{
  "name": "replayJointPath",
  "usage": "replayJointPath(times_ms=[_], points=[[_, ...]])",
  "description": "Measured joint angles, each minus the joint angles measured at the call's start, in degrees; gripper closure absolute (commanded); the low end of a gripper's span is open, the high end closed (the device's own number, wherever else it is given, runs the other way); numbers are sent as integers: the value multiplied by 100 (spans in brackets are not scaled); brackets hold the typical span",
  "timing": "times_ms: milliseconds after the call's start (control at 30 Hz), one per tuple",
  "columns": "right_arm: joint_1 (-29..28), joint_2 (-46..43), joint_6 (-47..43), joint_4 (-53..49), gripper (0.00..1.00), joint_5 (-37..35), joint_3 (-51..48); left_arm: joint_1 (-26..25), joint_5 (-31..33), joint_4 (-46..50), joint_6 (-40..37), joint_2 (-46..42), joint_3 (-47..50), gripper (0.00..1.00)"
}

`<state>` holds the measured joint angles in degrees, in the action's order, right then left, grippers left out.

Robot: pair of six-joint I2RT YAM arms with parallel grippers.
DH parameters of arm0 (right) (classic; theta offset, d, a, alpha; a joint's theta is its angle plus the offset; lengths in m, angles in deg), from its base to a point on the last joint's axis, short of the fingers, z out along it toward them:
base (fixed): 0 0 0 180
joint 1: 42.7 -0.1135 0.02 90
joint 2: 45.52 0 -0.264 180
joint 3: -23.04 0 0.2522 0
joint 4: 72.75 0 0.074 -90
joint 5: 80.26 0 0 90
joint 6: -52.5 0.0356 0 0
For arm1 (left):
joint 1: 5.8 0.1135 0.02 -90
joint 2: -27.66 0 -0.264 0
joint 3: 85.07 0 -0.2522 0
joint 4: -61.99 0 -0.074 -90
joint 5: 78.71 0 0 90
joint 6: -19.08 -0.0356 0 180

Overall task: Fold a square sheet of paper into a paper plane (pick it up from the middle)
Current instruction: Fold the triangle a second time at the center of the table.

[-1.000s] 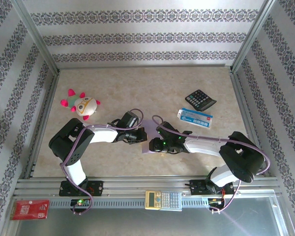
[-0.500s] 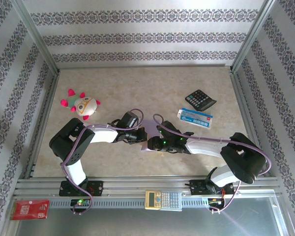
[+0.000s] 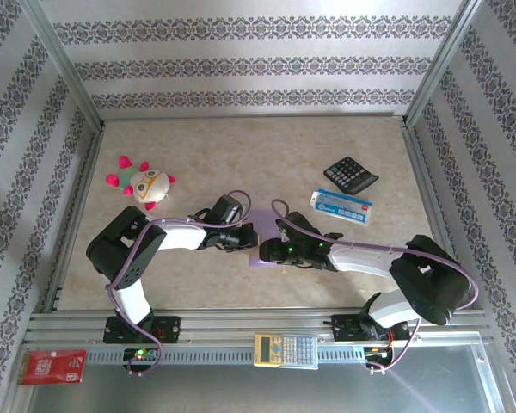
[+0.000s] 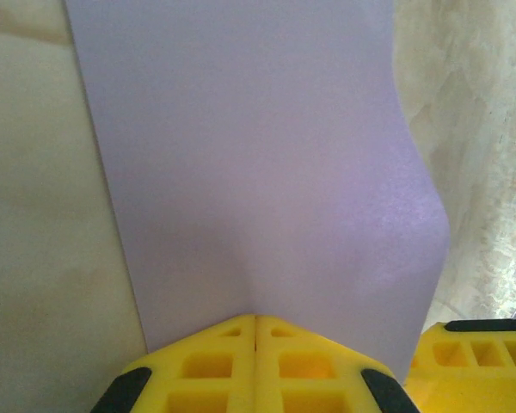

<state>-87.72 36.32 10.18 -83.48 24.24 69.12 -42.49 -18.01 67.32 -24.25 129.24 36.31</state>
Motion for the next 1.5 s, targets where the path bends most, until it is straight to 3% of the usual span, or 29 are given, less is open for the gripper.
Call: replayJointPath(times_ms=[1167, 1500], points=[[894, 223, -815, 160, 48, 472, 90, 0, -4, 39, -24, 7, -28, 97], [1167, 638, -334, 254, 63, 662, 284, 0, -2, 46, -24, 7, -35, 97]])
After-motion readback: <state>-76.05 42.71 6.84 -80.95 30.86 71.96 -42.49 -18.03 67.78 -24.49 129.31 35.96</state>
